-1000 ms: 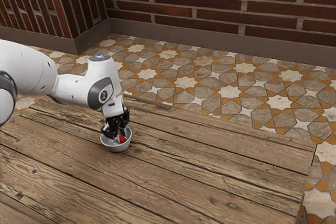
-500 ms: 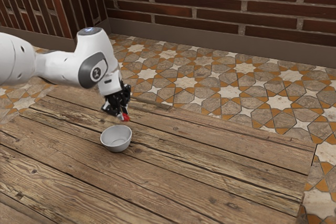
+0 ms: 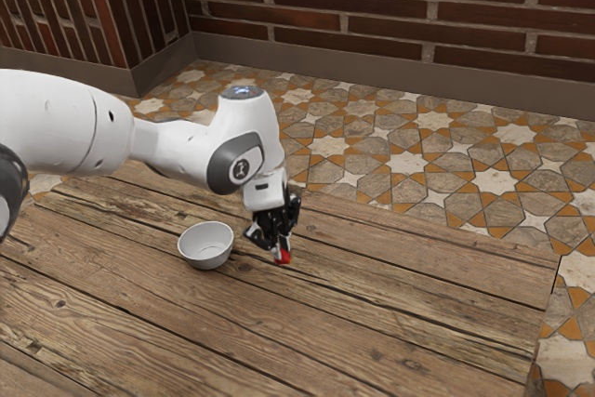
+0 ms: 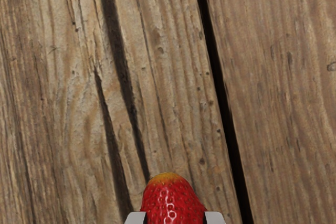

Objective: Take strawberry from the bowl

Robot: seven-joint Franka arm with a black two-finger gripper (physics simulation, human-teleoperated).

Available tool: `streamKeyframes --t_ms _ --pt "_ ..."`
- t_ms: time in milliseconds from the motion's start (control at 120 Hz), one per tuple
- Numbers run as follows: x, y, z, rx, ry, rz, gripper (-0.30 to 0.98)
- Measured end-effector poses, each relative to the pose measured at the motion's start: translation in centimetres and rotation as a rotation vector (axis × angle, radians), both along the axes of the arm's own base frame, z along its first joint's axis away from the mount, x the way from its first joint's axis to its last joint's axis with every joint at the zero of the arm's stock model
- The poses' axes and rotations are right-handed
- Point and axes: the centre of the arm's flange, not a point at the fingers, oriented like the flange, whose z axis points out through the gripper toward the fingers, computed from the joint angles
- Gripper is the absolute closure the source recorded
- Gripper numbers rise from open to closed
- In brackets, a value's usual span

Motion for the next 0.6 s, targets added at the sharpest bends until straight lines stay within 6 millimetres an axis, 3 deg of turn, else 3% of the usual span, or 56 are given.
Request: streamKeyframes --t_ms 150,383,450,517,600 --pt "0.1 -0.6 -2.2 0.004 0.027 0.005 0.67" --pt "0.1 -0.7 -2.5 0.006 0.034 0.023 0.24" --pt "0.0 -0.5 1.1 -0.006 -0.007 0.043 0.18" --pt "-0.6 0.8 7.5 -0.024 -0.065 0.088 0.13" --pt "-2.6 3.9 15.9 -0.004 -0.116 0.166 0.09"
